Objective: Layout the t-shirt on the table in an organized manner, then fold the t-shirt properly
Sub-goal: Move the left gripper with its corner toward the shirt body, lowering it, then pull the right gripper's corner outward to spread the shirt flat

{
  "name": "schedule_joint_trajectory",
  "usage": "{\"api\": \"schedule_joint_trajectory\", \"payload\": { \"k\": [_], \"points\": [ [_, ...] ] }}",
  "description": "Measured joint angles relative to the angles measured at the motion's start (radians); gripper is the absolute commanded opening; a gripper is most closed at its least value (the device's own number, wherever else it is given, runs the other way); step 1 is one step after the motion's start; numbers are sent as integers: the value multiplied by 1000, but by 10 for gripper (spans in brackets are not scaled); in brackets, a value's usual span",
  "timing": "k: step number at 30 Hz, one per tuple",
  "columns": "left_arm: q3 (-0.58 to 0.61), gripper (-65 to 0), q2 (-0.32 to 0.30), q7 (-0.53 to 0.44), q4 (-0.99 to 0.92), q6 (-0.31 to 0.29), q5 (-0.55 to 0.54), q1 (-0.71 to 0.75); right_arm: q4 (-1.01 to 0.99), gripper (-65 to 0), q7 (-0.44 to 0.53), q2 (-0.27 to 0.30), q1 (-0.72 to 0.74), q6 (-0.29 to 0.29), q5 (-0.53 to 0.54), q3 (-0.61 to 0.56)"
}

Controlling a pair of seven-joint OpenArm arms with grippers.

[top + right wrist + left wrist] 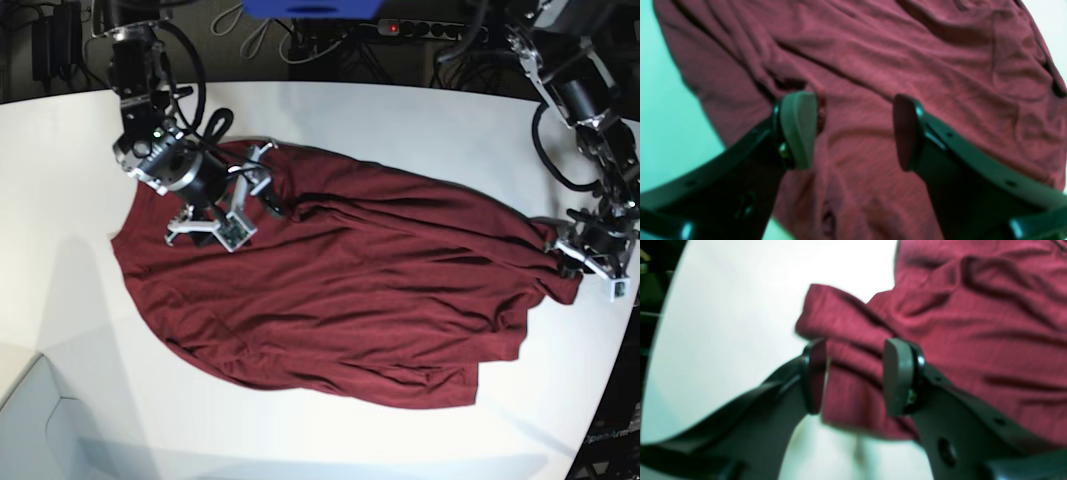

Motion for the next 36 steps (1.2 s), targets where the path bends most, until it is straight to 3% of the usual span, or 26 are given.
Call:
{"api": "schedule_joint_trajectory", "payload": {
  "k": [3, 9, 11, 15, 20, 26, 36],
  "points": [
    [-42, -330, 7, 12, -1, 0, 4, 31, 3, -283, -2, 1, -27, 0, -1, 0],
    [-60, -65, 27, -2, -32, -1, 3, 44, 16, -281, 1, 0, -60, 0, 0, 0],
    [-64, -7, 37, -1, -40, -3, 0, 52, 16, -281, 5, 0, -69, 0, 1, 0],
    [-66, 0, 35, -2, -64, -3, -5, 46, 16, -281, -2, 0, -85, 0, 0, 0],
    [-64, 0, 34, -5, -67, -3, -99, 45, 16, -281, 4, 0, -100, 0, 0, 0],
    [-64, 0, 33, -8, -82, -3, -110, 34, 48, -281, 2, 0, -129, 0, -1, 6],
    [-64, 0, 26, -79, -192, -3, -124, 1, 115, -281, -3, -3, -196, 0, -1, 149]
  ]
}}
